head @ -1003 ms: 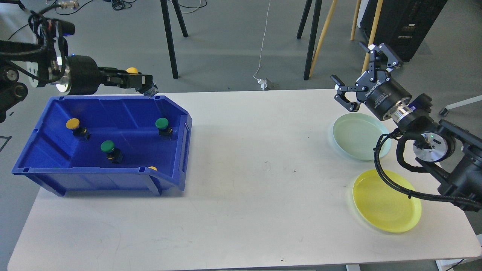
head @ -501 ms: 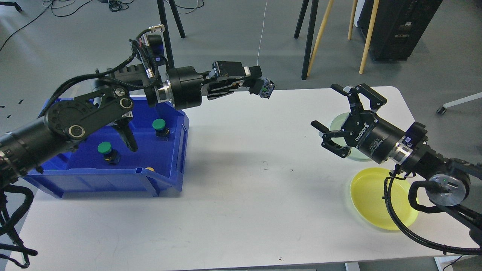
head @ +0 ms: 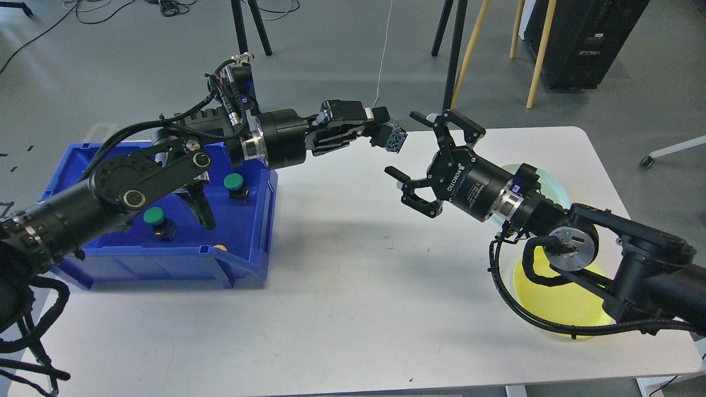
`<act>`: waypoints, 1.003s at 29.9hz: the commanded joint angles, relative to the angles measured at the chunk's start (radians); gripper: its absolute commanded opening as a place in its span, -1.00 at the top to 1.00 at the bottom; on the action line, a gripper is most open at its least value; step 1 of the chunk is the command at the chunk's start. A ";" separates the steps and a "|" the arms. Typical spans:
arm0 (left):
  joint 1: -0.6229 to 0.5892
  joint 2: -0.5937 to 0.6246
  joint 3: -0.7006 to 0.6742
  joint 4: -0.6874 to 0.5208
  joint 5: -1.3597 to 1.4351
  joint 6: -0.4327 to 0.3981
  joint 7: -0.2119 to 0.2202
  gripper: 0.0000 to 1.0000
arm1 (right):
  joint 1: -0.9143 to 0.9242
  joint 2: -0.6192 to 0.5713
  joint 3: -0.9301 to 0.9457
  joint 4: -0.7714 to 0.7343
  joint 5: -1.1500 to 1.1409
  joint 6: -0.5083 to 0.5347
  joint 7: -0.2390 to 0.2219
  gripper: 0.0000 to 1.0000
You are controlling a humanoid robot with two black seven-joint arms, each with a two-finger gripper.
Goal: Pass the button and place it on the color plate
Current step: 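Bring the button toward the right gripper and close the right gripper on it, then open the left gripper and pull the right gripper away holding the button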
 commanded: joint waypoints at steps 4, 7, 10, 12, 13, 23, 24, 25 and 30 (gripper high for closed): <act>0.000 0.000 0.000 0.001 0.000 0.000 0.000 0.93 | 0.000 0.004 0.010 0.000 0.019 -0.001 0.003 -0.79; 0.000 0.000 0.000 0.001 0.000 0.000 0.000 0.93 | 0.000 0.018 0.012 -0.002 0.018 -0.010 0.003 -0.66; 0.000 0.000 0.001 0.003 0.000 0.000 0.000 0.93 | 0.002 0.018 0.012 -0.002 0.018 -0.012 0.004 -0.50; 0.000 0.002 0.001 0.003 0.000 0.000 0.000 0.93 | 0.005 0.020 0.012 -0.002 0.018 -0.012 0.006 -0.39; 0.000 0.002 0.001 0.003 0.000 0.000 0.000 0.93 | 0.006 0.021 0.012 -0.001 0.018 -0.012 0.006 -0.30; 0.013 0.010 0.001 0.003 0.000 0.000 0.000 0.93 | 0.008 0.035 0.021 0.004 0.019 -0.036 0.004 0.77; 0.013 0.011 0.001 0.003 0.000 0.000 0.000 0.93 | 0.008 0.035 0.023 0.006 0.019 -0.036 0.004 0.79; 0.014 0.011 0.001 0.003 0.000 0.000 0.000 0.93 | 0.008 0.035 0.023 0.006 0.019 -0.036 0.004 0.79; 0.022 0.011 0.001 0.003 0.000 0.000 0.000 0.93 | 0.008 0.035 0.032 0.007 0.019 -0.036 0.004 0.81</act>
